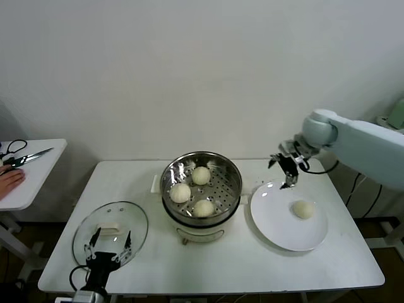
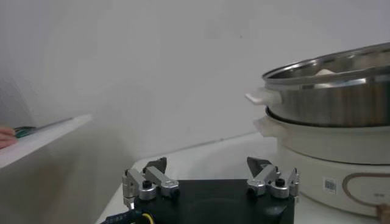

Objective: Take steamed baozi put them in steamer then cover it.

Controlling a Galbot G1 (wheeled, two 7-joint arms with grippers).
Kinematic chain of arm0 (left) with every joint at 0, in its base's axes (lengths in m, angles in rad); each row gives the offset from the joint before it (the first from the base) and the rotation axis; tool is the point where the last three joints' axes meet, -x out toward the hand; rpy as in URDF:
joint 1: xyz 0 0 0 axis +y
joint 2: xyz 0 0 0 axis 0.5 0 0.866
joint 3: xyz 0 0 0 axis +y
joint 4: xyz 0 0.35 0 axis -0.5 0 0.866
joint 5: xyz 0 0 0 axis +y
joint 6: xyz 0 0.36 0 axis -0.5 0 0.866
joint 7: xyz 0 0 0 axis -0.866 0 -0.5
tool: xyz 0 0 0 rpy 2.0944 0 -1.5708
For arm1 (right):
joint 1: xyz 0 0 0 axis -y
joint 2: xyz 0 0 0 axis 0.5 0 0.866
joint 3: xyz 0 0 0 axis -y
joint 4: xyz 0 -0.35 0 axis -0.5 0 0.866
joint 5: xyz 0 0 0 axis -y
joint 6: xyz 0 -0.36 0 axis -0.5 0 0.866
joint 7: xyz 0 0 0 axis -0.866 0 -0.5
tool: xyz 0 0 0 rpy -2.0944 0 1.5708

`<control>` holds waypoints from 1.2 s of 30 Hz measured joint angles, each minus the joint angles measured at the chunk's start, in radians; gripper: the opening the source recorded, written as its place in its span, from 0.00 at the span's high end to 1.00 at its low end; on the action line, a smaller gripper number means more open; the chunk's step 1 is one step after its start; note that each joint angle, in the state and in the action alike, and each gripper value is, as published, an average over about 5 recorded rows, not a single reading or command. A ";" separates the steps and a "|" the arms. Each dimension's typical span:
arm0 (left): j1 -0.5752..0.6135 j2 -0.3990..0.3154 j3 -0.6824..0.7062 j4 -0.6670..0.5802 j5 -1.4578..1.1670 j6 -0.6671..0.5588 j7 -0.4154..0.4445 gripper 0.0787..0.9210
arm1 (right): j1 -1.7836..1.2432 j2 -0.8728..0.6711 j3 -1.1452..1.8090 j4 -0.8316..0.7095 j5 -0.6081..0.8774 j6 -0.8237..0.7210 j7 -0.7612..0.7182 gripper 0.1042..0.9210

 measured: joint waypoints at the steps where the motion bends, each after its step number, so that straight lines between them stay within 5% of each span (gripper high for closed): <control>1: 0.002 -0.002 0.000 -0.001 0.001 0.000 0.000 0.12 | -0.029 -0.005 0.024 -0.015 -0.016 -0.001 -0.002 0.12; 29: 0.032 -0.017 -0.007 0.011 0.014 -0.013 -0.003 0.12 | -0.383 0.069 0.362 -0.294 -0.237 0.003 -0.001 0.12; 36: 0.035 -0.016 -0.007 0.011 0.015 -0.015 -0.003 0.12 | -0.389 0.081 0.374 -0.314 -0.248 0.009 -0.003 0.21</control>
